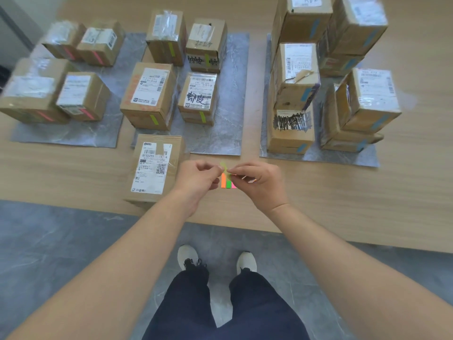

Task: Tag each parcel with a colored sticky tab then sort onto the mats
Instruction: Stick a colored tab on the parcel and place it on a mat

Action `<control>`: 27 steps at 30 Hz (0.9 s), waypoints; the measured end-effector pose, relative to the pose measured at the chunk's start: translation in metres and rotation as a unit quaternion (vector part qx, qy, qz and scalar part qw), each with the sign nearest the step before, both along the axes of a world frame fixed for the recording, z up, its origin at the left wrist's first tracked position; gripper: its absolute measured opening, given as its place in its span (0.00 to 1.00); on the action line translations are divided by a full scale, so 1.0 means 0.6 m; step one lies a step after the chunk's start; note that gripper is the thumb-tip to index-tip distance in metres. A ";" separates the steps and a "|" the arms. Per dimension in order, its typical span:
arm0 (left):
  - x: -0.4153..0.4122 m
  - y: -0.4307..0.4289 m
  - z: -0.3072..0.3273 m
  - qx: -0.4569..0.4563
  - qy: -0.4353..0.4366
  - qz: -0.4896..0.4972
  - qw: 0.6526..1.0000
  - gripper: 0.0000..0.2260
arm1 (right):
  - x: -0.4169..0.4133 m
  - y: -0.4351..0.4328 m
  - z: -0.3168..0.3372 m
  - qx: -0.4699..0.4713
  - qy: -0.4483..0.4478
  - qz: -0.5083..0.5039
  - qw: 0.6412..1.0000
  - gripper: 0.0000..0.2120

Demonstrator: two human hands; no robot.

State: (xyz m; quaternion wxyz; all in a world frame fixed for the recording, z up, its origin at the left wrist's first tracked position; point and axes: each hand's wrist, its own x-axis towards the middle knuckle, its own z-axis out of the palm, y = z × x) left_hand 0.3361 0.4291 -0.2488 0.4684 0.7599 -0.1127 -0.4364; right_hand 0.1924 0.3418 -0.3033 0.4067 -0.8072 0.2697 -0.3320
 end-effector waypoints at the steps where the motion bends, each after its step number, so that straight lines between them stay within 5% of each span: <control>1: 0.002 0.013 0.004 -0.002 -0.013 0.003 1.000 0.03 | 0.001 0.009 0.002 0.003 0.007 -0.004 1.000 0.09; 11: 0.085 0.169 0.028 -0.050 -0.172 -0.068 0.981 0.04 | 0.063 0.123 0.032 0.030 0.061 -0.046 0.997 0.13; 27: 0.152 0.291 -0.060 -0.049 -0.201 -0.109 0.972 0.04 | 0.162 0.249 0.045 -0.012 0.239 0.058 0.969 0.23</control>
